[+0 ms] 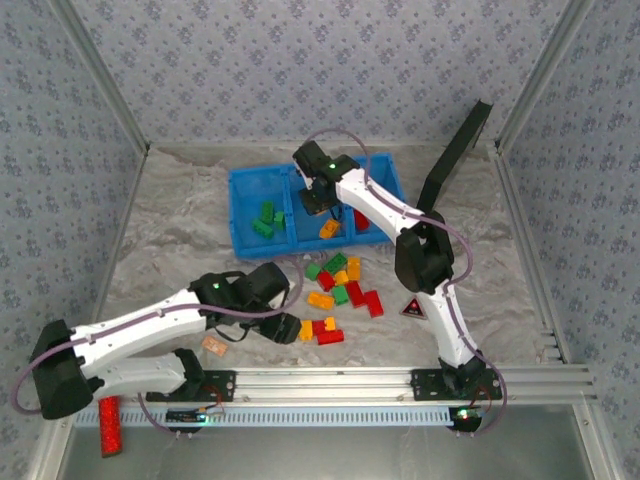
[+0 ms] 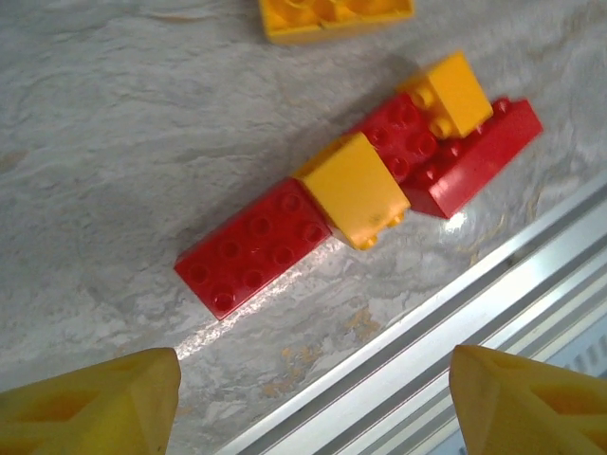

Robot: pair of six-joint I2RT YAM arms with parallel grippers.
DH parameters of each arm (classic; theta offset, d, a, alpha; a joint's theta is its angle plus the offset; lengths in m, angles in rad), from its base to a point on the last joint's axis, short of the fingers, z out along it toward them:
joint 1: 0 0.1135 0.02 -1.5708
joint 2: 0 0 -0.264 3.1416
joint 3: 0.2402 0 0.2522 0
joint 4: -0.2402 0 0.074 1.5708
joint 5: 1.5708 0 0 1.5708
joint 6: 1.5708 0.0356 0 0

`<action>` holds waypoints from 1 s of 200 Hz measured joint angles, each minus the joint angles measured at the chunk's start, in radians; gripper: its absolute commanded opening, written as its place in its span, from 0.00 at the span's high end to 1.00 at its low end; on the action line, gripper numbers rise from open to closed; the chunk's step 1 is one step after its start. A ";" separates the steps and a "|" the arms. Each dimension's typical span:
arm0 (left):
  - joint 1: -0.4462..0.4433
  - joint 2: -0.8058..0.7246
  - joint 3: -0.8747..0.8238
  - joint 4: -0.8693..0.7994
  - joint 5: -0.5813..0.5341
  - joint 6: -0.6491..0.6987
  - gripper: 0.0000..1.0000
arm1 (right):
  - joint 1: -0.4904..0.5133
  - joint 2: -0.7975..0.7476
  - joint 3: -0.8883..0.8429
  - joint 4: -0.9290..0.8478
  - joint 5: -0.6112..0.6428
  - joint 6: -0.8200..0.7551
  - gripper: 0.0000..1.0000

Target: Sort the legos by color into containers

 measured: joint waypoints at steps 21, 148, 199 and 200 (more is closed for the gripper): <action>-0.022 0.035 0.056 0.001 -0.028 0.137 0.24 | -0.006 0.000 -0.016 0.018 -0.024 -0.015 0.62; -0.094 -0.029 -0.112 0.297 -0.103 0.755 0.21 | -0.025 0.030 -0.079 0.043 -0.105 -0.064 0.46; -0.133 0.030 -0.153 0.386 -0.084 0.804 0.21 | -0.022 -0.112 -0.274 0.108 -0.168 -0.070 0.31; -0.133 0.031 -0.154 0.387 -0.084 0.805 0.21 | -0.022 -0.116 -0.277 0.108 -0.168 -0.070 0.31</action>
